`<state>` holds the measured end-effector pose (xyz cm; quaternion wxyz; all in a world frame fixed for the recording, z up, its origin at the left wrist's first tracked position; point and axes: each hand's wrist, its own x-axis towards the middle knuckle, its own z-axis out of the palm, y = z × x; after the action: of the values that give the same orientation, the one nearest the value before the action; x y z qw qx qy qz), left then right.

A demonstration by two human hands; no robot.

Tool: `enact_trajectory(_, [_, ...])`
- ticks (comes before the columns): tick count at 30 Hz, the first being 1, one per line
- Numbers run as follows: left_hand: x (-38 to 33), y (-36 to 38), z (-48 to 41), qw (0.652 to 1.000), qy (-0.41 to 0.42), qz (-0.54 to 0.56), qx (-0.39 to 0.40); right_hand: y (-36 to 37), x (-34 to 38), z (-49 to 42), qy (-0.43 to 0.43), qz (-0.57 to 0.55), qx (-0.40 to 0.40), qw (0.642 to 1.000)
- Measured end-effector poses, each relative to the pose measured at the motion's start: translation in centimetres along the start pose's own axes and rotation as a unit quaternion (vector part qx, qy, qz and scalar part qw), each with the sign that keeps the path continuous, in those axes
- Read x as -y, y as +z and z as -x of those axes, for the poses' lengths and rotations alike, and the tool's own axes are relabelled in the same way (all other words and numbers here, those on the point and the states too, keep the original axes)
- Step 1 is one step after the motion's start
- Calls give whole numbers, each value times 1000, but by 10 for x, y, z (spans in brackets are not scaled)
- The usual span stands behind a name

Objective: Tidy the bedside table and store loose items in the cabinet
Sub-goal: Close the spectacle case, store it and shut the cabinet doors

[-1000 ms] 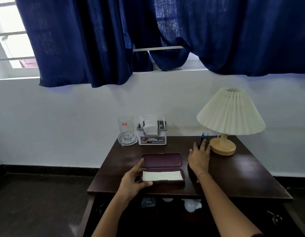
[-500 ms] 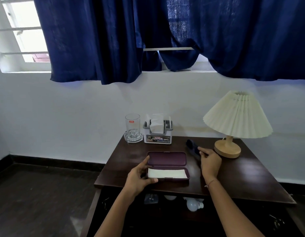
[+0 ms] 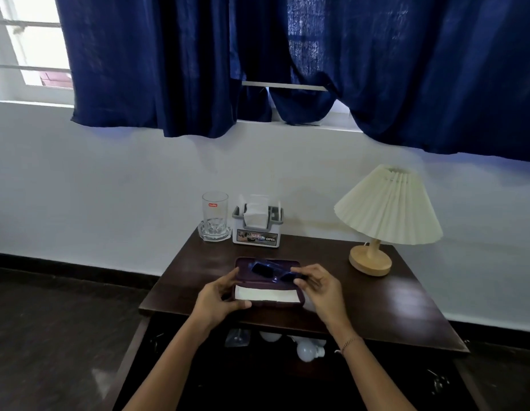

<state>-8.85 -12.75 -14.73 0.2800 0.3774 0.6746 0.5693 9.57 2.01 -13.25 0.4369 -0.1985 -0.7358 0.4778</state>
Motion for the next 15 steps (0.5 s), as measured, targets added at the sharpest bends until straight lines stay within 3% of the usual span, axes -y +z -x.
enact_trajectory(6, [-7, 1, 5, 1000, -2, -3, 2, 6, 4, 1, 6, 63, 56, 996])
enact_trajectory(11, [-11, 1, 8, 1000, -2, 2, -9, 6, -3, 0, -36, 184, 105, 977])
enact_trajectory(15, [-13, 0, 9, 1000, -3, -1, -7, 6, -2, 0, -29, 185, 107, 977])
